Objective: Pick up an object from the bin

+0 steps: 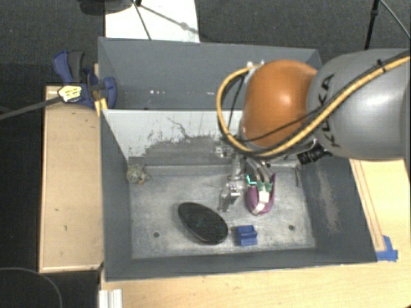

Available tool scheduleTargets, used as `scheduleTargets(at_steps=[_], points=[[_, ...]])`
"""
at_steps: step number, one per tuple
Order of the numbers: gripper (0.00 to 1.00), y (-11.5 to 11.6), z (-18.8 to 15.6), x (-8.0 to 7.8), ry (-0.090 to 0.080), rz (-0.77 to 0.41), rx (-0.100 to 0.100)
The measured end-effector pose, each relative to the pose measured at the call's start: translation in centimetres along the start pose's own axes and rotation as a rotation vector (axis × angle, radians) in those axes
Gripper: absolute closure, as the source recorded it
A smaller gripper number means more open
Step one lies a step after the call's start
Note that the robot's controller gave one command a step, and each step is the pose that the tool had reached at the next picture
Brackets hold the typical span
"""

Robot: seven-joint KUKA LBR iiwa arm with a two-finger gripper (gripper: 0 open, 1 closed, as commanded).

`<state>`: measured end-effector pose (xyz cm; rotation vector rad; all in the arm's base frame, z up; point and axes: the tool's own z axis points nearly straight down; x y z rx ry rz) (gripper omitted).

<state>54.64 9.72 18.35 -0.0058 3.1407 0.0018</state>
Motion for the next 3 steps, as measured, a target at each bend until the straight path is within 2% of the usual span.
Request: scheduleTargets(at_steps=[1,2,3], points=[[0.0,-0.5,8.9,4.3,-0.002,0.158,-0.002],[1.0,-0.4,9.0,4.5,0.002,0.16,-0.003],[1.0,-0.8,-3.3,3.6,-0.008,0.162,-0.002]])
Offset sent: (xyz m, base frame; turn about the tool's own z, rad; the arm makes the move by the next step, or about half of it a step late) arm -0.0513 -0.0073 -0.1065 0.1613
